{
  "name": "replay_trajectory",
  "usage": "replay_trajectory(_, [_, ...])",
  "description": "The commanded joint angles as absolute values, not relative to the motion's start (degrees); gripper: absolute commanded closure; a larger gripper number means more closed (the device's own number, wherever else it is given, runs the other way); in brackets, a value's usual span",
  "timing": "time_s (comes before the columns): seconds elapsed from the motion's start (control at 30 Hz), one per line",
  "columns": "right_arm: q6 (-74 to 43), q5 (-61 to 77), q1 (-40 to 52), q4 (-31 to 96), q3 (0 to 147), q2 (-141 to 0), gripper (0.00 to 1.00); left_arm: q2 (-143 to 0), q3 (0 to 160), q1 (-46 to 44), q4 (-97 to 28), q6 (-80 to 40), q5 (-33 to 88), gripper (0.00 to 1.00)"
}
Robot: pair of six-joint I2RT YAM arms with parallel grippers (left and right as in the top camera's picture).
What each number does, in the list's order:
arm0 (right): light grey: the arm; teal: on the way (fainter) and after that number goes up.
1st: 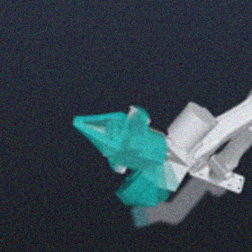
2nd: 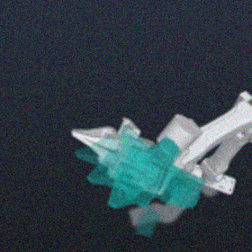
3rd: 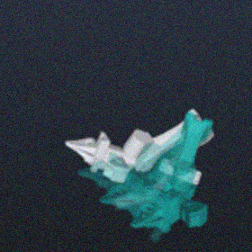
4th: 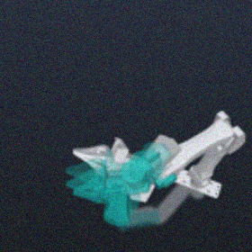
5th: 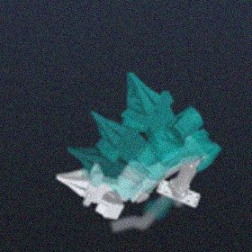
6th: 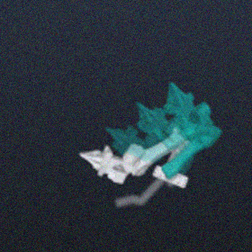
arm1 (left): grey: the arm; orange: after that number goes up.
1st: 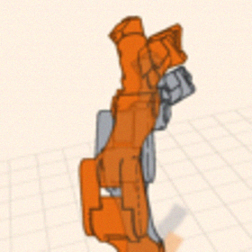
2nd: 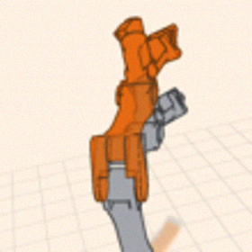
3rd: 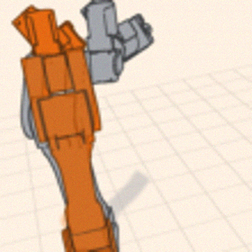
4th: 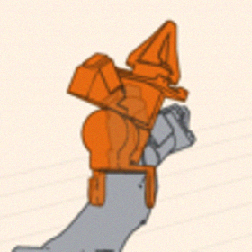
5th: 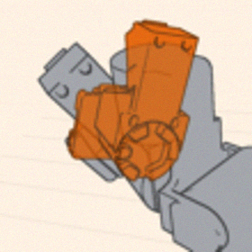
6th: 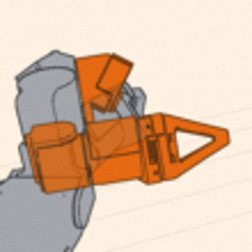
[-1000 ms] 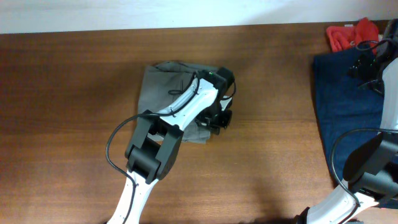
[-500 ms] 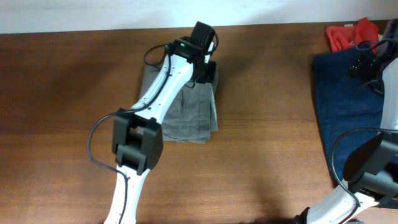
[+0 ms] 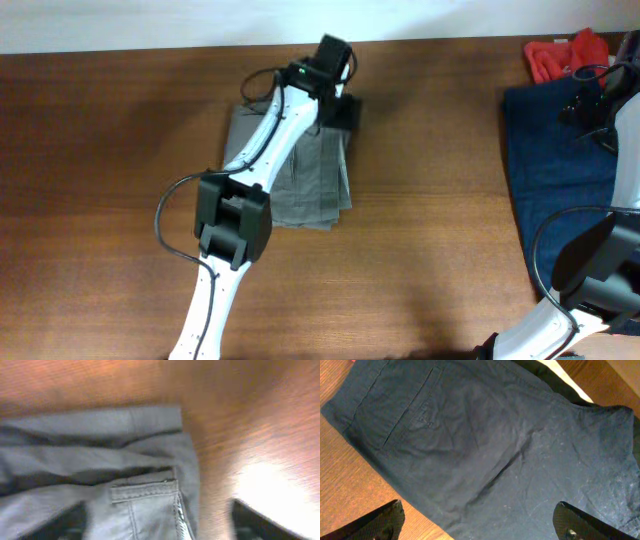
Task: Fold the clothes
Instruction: 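Release the fold and grasp the folded grey shorts' left edge, then drag the folded grey shorts to the far left corner with the left gripper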
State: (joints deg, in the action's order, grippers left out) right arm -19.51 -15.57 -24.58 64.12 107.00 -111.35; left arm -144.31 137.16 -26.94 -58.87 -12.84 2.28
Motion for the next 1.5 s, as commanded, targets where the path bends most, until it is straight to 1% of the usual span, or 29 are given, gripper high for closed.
replay_trajectory(0.0, [-19.99,-16.12,-24.77,64.1,107.79,-110.98,0.02,-134.82,143.57,-22.33,-62.92,-12.29,1.63,0.01])
replay_trajectory(0.07, [-19.99,-16.1,-24.77,64.1,107.79,-110.98,0.02,-130.89,143.68,-17.52,-70.3,-12.32,-1.13,0.01])
replay_trajectory(0.13, [-19.99,-16.1,-24.77,64.1,107.79,-110.98,0.02,-130.1,143.68,-11.31,-79.55,-12.34,-8.29,0.01])
replay_trajectory(0.2, [-19.99,-16.12,-24.77,64.1,107.79,-110.98,0.02,-130.74,142.93,-5.67,-85.1,-12.34,-7.77,0.01])
replay_trajectory(0.23, [-19.97,-16.1,-24.77,64.1,107.79,-110.98,0.02,-130.93,141.14,-1.54,-86.67,-12.32,-2.76,0.01])
replay_trajectory(0.27, [-19.99,-16.1,-24.77,64.1,107.79,-110.98,0.02,-130.93,139.41,0.56,-86.59,-12.08,1.67,0.01])
replay_trajectory(0.3, [-19.99,-16.12,-24.77,64.1,107.79,-110.98,0.01,-130.93,136.11,3.84,-85.65,-8.67,11.11,0.01])
replay_trajectory(0.33, [-19.99,-16.12,-24.77,64.1,107.79,-110.98,0.02,-130.93,131.52,6.33,-84.01,-2.26,22.37,0.01])
replay_trajectory(0.37, [-19.99,-16.1,-24.77,64.1,107.79,-110.98,0.02,-130.93,128.25,7.55,-83.33,2.02,27.99,0.01])
replay_trajectory(0.4, [-19.97,-16.12,-24.77,64.1,107.79,-110.98,0.02,-130.93,125.29,8.21,-82.63,4.58,30.68,0.01])
replay_trajectory(0.47, [-19.97,-16.1,-24.77,64.1,107.79,-110.98,0.02,-130.93,118.28,8.27,-80.01,8.95,32.14,0.0])
replay_trajectory(0.67, [-19.99,-16.1,-24.77,64.1,107.79,-110.98,0.02,-130.93,100.6,6.26,-66.26,9.37,32.16,0.01])
replay_trajectory(0.83, [-19.97,-16.1,-24.77,64.1,107.79,-110.98,0.02,-130.93,93.78,4.97,-61.36,9.37,32.18,0.01])
replay_trajectory(0.87, [-19.97,-16.1,-24.77,64.1,107.79,-110.98,0.02,-130.93,92.95,4.34,-60.38,9.37,32.18,0.05])
replay_trajectory(0.9, [-19.97,-16.1,-24.77,64.1,107.79,-110.98,0.02,-130.93,92.44,3.68,-59.79,9.37,32.18,0.22])
replay_trajectory(0.93, [-19.97,-16.1,-24.77,64.1,107.79,-110.98,0.02,-130.93,92.33,2.98,-59.07,9.34,32.18,0.48])
replay_trajectory(0.97, [-19.97,-16.1,-24.77,64.1,107.79,-110.98,0.02,-130.91,92.33,2.68,-57.6,9.21,32.18,0.64])
replay_trajectory(1.07, [-19.97,-16.1,-24.77,64.1,107.79,-110.98,0.02,-130.91,92.33,3.27,-50.19,1.69,32.12,0.66])
replay_trajectory(1.1, [-19.97,-16.12,-24.77,64.1,107.79,-110.98,0.02,-130.91,92.36,4.19,-46.83,-3.92,32.1,0.71])
replay_trajectory(1.13, [-19.99,-16.12,-24.77,64.1,107.79,-110.98,0.02,-130.91,92.36,5.48,-44.6,-7.6,31.68,0.94])
replay_trajectory(1.17, [-19.97,-16.12,-24.77,64.1,107.79,-110.98,0.02,-130.91,92.36,7.18,-42.28,-11.94,31.48,0.99])
replay_trajectory(1.23, [-19.99,-16.1,-24.77,64.1,107.79,-110.98,0.02,-130.91,92.36,12.56,-37.69,-20.91,30.81,0.99])
replay_trajectory(1.27, [-19.97,-16.1,-24.77,64.1,107.79,-110.98,0.02,-130.91,92.33,15.7,-36.77,-24.88,28.58,0.99])
replay_trajectory(1.3, [-19.97,-16.12,-24.77,64.1,107.79,-110.98,0.02,-130.91,92.36,20.78,-36.4,-29.45,25.82,0.99])
replay_trajectory(1.47, [-19.97,-16.12,-24.77,64.1,107.79,-110.98,0.02,-130.91,92.36,37.47,-35.59,-37.91,25.76,0.99])
